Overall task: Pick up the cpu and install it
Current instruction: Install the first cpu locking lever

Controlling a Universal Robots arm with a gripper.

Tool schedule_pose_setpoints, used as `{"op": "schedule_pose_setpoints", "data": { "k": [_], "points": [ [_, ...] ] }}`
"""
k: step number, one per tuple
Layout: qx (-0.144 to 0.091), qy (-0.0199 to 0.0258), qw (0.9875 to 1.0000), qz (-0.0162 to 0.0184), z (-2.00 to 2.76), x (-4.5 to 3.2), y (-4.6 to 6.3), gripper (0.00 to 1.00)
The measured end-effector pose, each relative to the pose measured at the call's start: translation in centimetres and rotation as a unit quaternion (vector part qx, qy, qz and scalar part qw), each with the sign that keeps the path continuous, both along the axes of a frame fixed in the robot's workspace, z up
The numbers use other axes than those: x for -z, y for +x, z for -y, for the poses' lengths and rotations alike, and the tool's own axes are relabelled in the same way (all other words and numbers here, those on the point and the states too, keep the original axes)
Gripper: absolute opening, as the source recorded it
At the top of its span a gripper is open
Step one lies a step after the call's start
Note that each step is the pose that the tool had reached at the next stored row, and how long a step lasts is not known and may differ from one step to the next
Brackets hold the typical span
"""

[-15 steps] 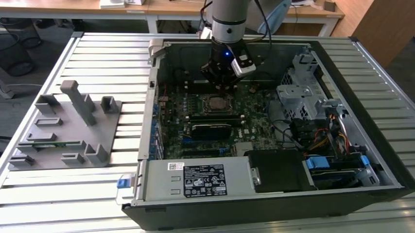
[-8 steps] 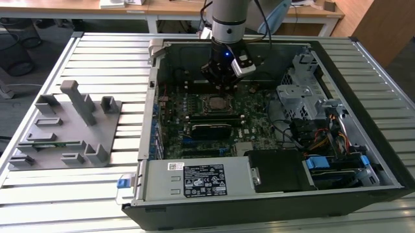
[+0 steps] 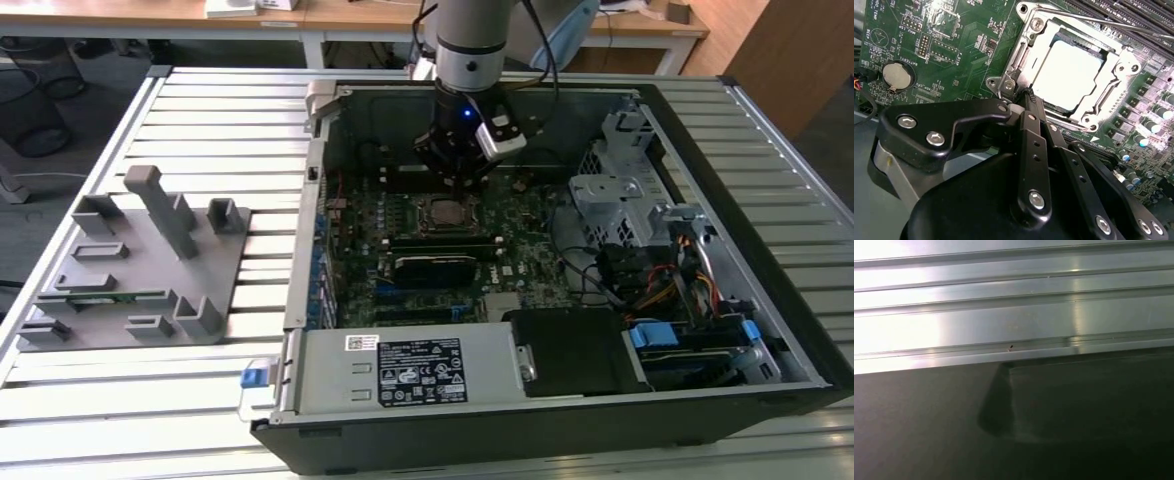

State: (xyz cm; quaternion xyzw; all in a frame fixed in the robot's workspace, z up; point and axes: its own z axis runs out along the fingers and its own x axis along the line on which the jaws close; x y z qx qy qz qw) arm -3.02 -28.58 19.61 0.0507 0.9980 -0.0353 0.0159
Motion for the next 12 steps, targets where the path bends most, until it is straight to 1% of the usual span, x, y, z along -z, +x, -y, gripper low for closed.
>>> {"op": "schedule_pose_setpoints", "data": {
  "k": [1,2,7,10,11,12],
  "points": [
    [0.0,0.0005,1.0,0.0,0.0,0.0,0.0,0.11],
    [-0.001,0.0027,1.0,0.0,0.0,0.0,0.0,0.11],
    [-0.001,0.0211,0.9998,0.0,-0.01,0.0,0.0,0.11],
    [-0.001,0.0271,0.9996,0.0004,-0.04,-0.06,0.02,0.11],
    [-0.001,0.0281,0.9996,0.0006,-0.05,-0.12,0.03,0.11],
    [-0.001,0.0282,0.9996,0.0005,-0.05,-0.24,0.03,0.11]
  ]
}}
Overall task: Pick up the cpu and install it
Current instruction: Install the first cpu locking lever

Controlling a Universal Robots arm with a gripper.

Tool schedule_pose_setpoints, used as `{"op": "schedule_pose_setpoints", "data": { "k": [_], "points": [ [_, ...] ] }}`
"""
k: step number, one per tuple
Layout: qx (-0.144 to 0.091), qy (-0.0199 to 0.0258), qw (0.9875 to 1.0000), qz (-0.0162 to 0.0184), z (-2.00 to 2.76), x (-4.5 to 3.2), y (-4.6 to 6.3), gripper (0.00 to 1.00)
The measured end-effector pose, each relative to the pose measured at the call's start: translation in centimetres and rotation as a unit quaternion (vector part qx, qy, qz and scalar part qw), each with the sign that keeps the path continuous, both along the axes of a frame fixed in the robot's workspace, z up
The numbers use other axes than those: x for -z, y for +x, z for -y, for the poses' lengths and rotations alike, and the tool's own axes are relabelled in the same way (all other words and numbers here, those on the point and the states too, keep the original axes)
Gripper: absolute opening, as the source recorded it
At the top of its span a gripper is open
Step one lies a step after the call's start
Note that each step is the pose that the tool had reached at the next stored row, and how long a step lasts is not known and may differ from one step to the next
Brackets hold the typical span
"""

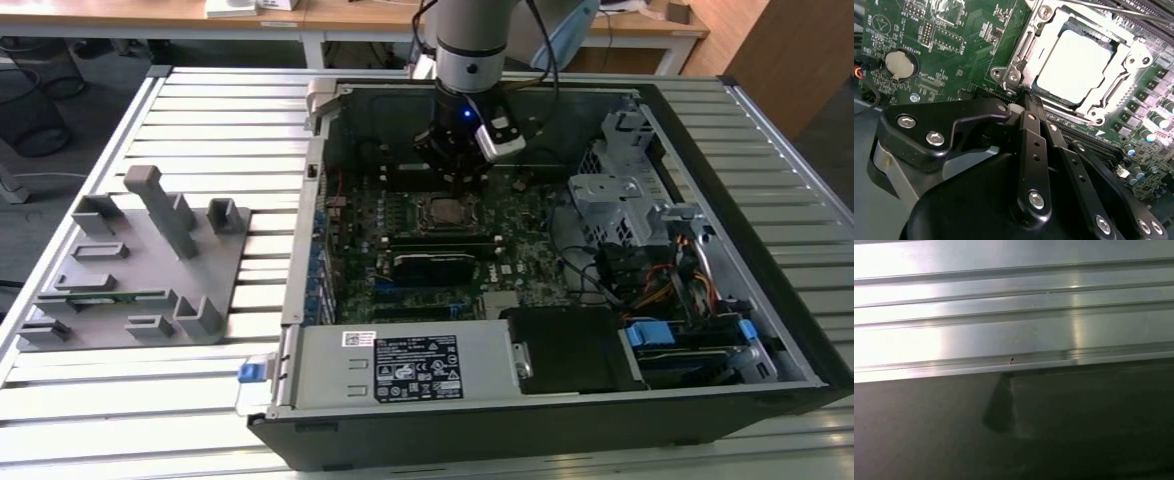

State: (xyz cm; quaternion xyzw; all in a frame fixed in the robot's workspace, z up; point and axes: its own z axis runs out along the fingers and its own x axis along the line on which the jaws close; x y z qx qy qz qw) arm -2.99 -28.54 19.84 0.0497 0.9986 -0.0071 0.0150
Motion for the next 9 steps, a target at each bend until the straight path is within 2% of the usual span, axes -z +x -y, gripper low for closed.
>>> {"op": "schedule_pose_setpoints", "data": {
  "k": [3,9],
  "points": [
    [0.0,-0.0002,1.0,-0.0003,0.01,-0.35,-0.01,0.11],
    [0.0,0.0018,1.0,-0.0003,0.12,-0.28,0.03,0.11]
  ]
}}
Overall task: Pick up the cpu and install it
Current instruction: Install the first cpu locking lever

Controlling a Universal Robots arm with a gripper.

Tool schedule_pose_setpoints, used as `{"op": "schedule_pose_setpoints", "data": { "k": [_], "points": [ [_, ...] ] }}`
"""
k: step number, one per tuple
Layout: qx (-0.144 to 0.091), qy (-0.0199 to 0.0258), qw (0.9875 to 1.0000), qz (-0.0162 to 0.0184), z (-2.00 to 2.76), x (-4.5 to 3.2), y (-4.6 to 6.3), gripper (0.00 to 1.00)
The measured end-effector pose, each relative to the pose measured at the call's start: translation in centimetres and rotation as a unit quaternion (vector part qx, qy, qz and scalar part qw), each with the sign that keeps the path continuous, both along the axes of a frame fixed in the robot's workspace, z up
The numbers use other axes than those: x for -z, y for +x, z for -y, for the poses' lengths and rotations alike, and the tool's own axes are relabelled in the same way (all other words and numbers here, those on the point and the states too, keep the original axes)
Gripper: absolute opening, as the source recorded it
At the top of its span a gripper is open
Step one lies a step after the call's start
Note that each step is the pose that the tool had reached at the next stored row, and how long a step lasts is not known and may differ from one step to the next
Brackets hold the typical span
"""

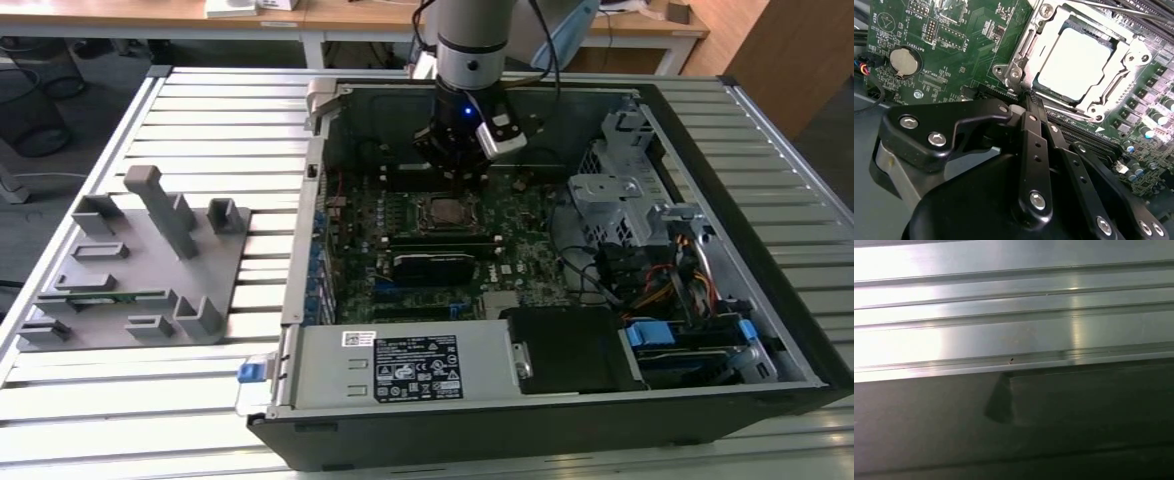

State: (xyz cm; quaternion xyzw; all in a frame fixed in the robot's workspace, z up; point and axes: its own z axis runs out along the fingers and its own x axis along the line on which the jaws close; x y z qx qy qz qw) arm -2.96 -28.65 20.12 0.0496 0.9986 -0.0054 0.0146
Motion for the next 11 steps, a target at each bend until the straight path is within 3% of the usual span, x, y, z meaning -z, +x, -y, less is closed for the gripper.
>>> {"op": "schedule_pose_setpoints", "data": {
  "k": [6,10,11],
  "points": [
    [0.0,-0.0019,1.0,0.0001,0.23,0.08,0.0,0.11],
    [0.0,-0.01,0.9999,0.0,0.31,0.07,0.0,0.11],
    [0.0,-0.0102,0.9999,-0.0004,0.33,0.09,0.0,0.11]
  ]
}}
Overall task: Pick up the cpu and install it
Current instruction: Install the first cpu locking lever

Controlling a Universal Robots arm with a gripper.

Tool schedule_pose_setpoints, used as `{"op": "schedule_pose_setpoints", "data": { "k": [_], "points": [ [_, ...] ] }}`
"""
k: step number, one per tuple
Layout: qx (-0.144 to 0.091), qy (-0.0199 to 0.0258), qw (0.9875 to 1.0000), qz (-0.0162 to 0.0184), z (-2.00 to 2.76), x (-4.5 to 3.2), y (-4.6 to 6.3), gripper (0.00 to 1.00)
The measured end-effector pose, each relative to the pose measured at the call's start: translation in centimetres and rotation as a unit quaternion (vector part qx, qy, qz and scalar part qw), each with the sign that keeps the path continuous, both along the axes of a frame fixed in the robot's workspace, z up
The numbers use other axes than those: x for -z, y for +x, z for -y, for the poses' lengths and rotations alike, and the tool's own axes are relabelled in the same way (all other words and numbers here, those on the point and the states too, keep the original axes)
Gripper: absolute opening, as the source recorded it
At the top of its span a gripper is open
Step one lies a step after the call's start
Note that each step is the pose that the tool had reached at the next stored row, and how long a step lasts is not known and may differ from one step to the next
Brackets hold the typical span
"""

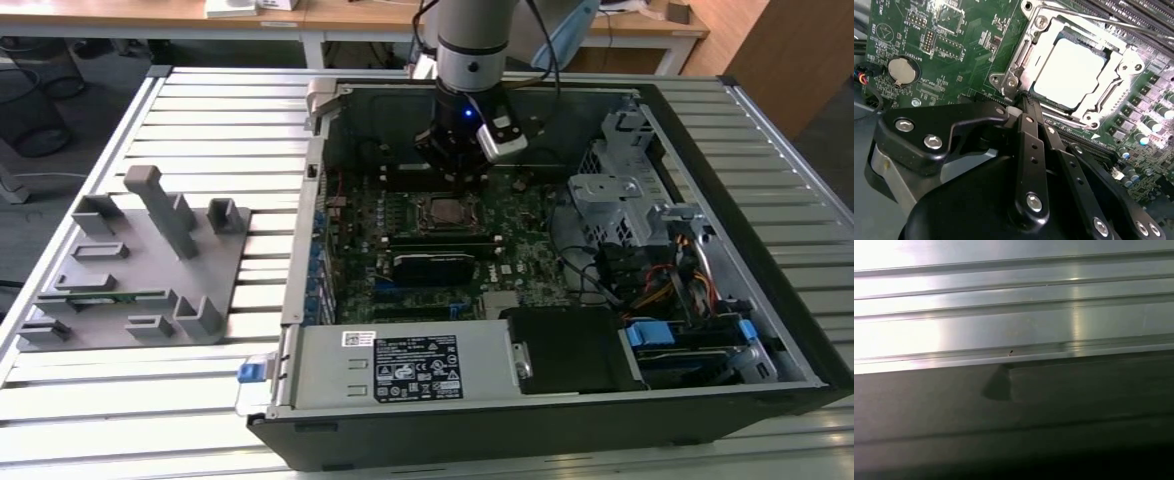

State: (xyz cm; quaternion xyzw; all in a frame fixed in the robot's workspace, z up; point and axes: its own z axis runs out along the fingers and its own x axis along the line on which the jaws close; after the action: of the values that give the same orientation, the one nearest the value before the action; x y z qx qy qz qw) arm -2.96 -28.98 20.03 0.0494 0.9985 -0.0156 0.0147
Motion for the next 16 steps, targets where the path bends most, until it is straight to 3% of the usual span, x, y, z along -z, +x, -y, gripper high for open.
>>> {"op": "schedule_pose_setpoints", "data": {
  "k": [13,16],
  "points": [
    [0.0,-0.0005,1.0,-0.005,0.22,0.43,0.0,0.11],
    [0.0,0.0039,1.0,-0.0062,0.23,0.5,0.0,0.11]
  ]
}}
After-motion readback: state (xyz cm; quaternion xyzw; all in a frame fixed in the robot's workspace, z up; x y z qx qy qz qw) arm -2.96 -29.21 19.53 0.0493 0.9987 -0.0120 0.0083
